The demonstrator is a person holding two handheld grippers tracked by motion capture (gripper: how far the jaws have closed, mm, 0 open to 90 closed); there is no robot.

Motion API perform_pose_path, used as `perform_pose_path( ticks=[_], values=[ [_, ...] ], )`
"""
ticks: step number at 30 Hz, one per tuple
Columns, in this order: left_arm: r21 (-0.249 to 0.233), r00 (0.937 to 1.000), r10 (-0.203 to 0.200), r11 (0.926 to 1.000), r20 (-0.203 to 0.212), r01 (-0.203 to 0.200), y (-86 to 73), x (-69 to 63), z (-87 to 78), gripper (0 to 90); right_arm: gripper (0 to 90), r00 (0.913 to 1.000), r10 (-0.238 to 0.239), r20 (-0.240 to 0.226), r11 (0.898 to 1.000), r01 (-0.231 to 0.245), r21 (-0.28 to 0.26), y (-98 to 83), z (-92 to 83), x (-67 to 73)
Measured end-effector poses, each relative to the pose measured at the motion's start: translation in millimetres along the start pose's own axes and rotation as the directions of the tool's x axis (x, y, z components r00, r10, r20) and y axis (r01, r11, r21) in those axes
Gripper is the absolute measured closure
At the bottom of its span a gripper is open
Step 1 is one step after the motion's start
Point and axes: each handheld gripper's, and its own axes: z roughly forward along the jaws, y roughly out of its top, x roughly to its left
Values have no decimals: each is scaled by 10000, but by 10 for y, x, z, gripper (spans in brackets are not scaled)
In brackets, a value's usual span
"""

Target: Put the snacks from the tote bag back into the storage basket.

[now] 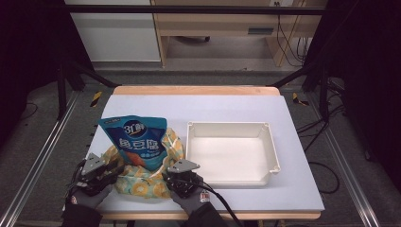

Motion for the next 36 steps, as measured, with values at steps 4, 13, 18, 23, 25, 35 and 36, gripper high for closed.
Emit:
perform_pose_path(
  ticks=[4, 13, 18, 23, 25, 35, 36],
  values=[
    [-838, 10000, 2, 9965, -21, -3, 25, -57, -161, 629, 708, 9997, -171, -182, 9970, 156, -754, 131, -164, -8],
    [-1654, 9987, -503, 9850, 29, 501, 25, -18, -337, 578, 534, 9984, -427, -373, 9740, 332, -2241, 472, -577, -189],
    [-1688, 9985, -534, 9843, -104, 509, 18, -29, -348, 517, 463, 9984, -368, -433, 9649, 243, -2615, 587, -693, -280],
    [-1757, 9986, -515, 9832, -96, 490, 13, -35, -357, 415, 367, 9975, -537, -460, 9626, 395, -2682, 755, -807, -369],
    [-1715, 9988, -495, 9840, -16, 485, 6, -39, -358, 354, 340, 9975, -528, -465, 9605, 380, -2757, 827, -852, -407],
    [-1833, 9982, -593, 9812, 136, 607, -1, -26, -369, 258, 323, 9965, -703, -455, 9497, 529, -3086, 1033, -932, -442],
    [-1799, 9982, -586, 9818, 152, 604, -4, -29, -368, 257, 324, 9962, -730, -484, 9495, 545, -3091, 1055, -933, -440]
  ],
)
